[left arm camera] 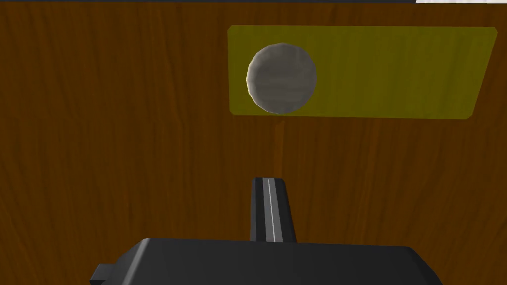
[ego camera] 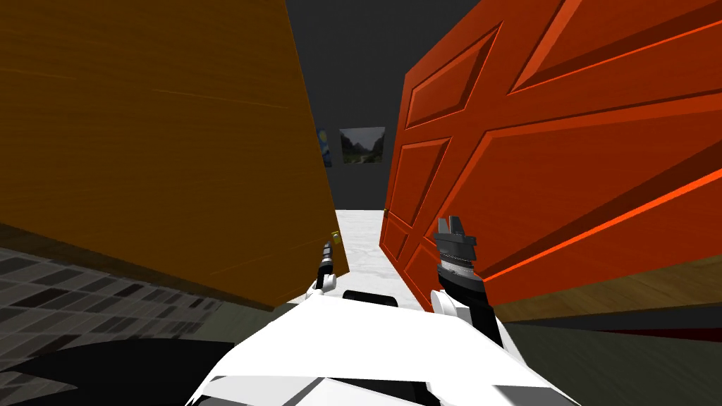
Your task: Push the door open
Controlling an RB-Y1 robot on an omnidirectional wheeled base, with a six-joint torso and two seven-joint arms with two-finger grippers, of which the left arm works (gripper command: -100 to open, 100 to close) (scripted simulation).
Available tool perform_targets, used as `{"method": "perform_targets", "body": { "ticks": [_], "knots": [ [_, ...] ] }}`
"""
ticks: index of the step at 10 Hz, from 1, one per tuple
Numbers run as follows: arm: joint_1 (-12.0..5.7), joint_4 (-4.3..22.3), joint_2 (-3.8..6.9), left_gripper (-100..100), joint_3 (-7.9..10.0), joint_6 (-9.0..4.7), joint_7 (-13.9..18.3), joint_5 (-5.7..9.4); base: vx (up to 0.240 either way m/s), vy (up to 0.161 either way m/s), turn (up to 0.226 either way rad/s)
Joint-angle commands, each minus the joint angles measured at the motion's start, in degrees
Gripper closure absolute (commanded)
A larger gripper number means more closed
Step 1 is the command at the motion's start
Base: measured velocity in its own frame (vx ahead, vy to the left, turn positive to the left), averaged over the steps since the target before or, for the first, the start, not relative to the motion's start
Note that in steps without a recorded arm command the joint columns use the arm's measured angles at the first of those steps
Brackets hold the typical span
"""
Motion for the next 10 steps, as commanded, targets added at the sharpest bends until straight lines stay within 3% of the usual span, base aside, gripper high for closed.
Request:
{"method": "perform_targets", "body": {
  "ticks": [1, 3, 5, 7, 10],
  "knots": [
    [-0.19, 0.0, -0.36, -100, 0.7, 0.4, -0.7, 0.58, -0.092, -0.198, 0.091],
    [-0.38, -0.3, -1.47, -100, 1.72, 1.22, -1.7, 1.42, -0.118, -0.196, 0.11],
    [-0.6, -0.6, -3.57, -100, 2.86, 2.12, -2.8, 2.35, -0.117, -0.192, 0.118],
    [-0.67, 0.0, -1.65, -100, 2.69, 1.28, -2.8, 2.18, 0.006, -0.027, 0.003],
    [-0.69, 0.3, -1.16, -100, 2.84, 0.76, -3.3, 2.24, 0.149, 0.094, -0.017]
  ]
}}
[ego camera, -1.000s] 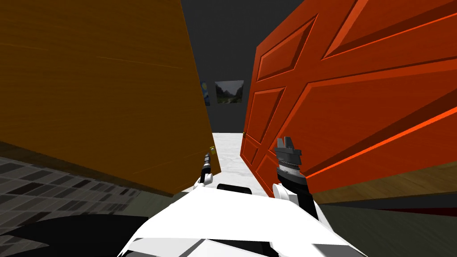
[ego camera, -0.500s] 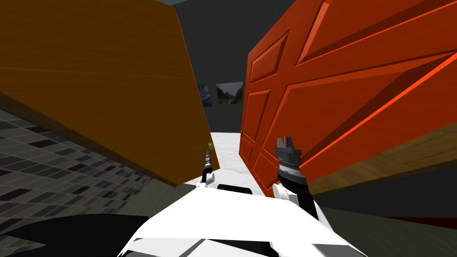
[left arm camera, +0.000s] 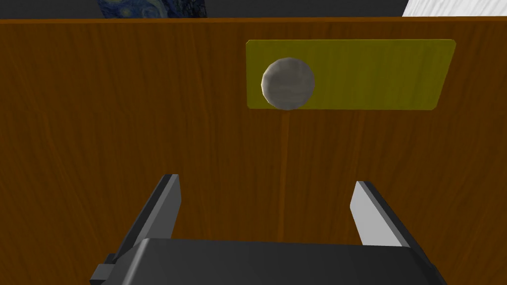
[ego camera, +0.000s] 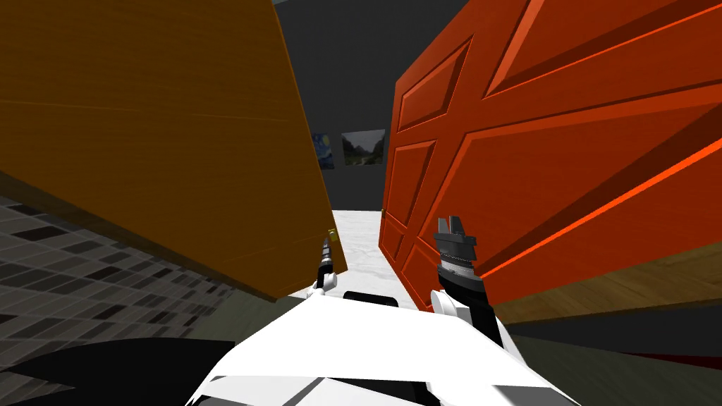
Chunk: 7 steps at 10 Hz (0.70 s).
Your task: Push the door open
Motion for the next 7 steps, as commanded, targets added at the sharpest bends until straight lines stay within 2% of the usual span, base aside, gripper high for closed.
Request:
{"method": "perform_targets", "body": {
  "ticks": [1, 4, 6, 7],
  "knots": [
    [0.22, -0.4, -0.09, -100, 0.08, -0.1, -0.5, 0.02, 0.203, 0.083, -0.018],
    [0.18, 0.0, -1.68, -100, 0.31, -0.91, -1.2, 0.11, 0.188, 0.094, -0.022],
    [0.16, 0.2, -3.77, -100, 0.44, -1.38, -1.6, 0.17, 0.164, 0.066, -0.006],
    [0.21, 0.5, -3.07, -100, 0.48, -1.56, -1.4, 0.18, 0.064, 0.012, 0.007]
  ]
}}
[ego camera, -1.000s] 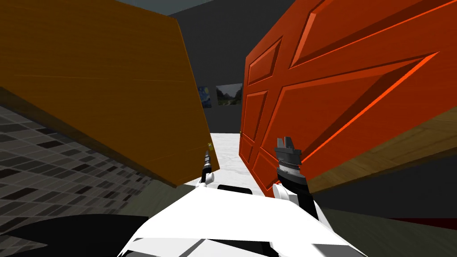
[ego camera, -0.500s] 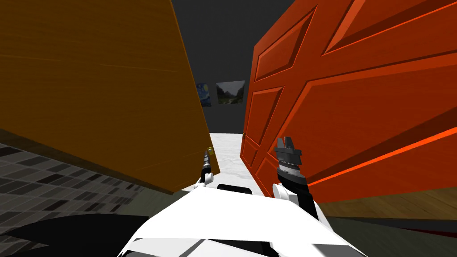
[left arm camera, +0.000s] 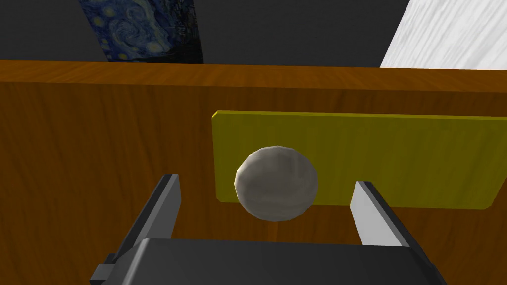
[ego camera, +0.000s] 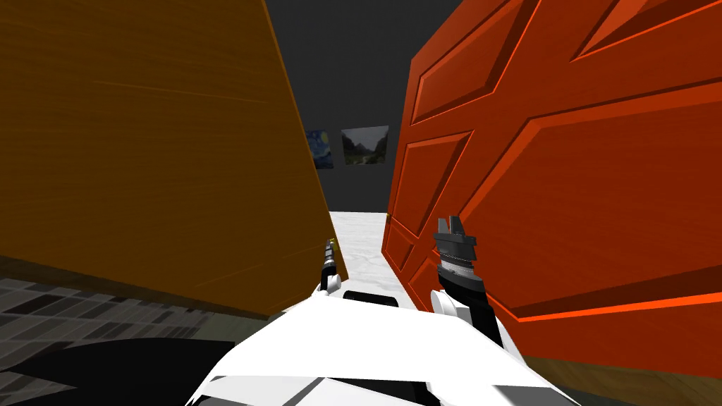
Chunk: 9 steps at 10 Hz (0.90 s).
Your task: Push the door open
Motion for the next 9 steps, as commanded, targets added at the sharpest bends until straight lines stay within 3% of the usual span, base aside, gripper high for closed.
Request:
{"method": "perform_targets", "body": {
  "ticks": [1, 6, 9],
  "knots": [
    [-0.07, 0.1, 0.09, 100, -0.01, 0.04, 0.0, 0.0, -0.014, -0.001, -0.006],
    [-0.07, 0.1, 0.09, 100, -0.01, 0.04, 0.0, 0.0, -0.011, -0.002, -0.001],
    [-0.4, 0.5, 1.62, 100, 0.31, 0.17, 0.0, -0.07, 0.161, 0.057, 0.107]
  ]
}}
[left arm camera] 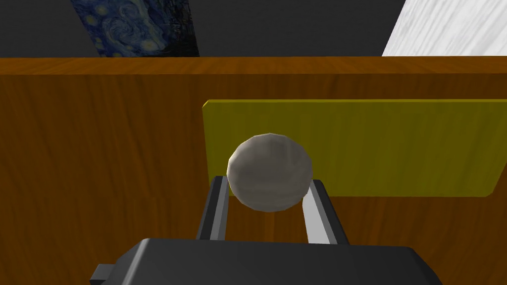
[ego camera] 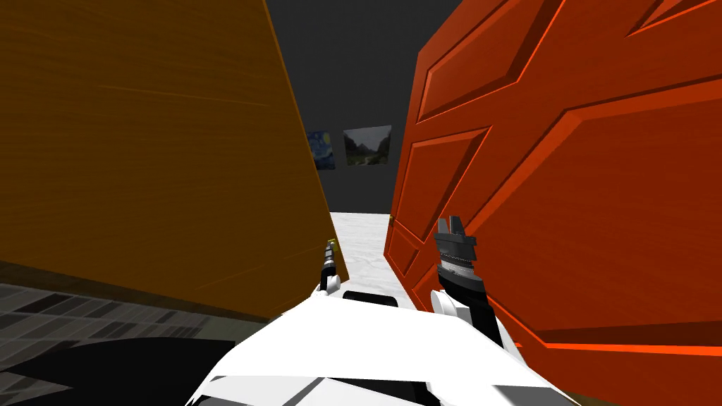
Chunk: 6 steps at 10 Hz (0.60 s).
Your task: Push the door open
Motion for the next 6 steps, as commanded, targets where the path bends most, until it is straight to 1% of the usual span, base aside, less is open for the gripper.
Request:
{"method": "perform_targets", "body": {
  "ticks": [1, 2, 3, 4, 5, 6],
  "knots": [
    [0.27, -1.7, 0.84, 100, 0.4, 0.28, 0.0, 0.09, 0.153, 0.031, 0.054],
    [-0.03, -1.4, 1.71, 100, 0.65, 0.28, -0.1, 0.04, 0.184, 0.05, 0.252],
    [-0.21, -1.2, 2.15, 100, 0.79, 0.28, -0.1, 0.02, 0.219, 0.08, 0.196],
    [-0.45, -1.1, 2.82, -100, 0.74, 0.7, -0.3, 0.36, -0.014, 0.052, 0.104],
    [-0.45, -1.1, 2.82, -100, 0.74, 0.7, -0.3, 0.36, -0.137, 0.012, 0.043],
    [-0.56, -1.2, 3.13, -100, 0.85, 0.83, -0.4, 0.56, -0.171, -0.009, 0.042]
  ]
}}
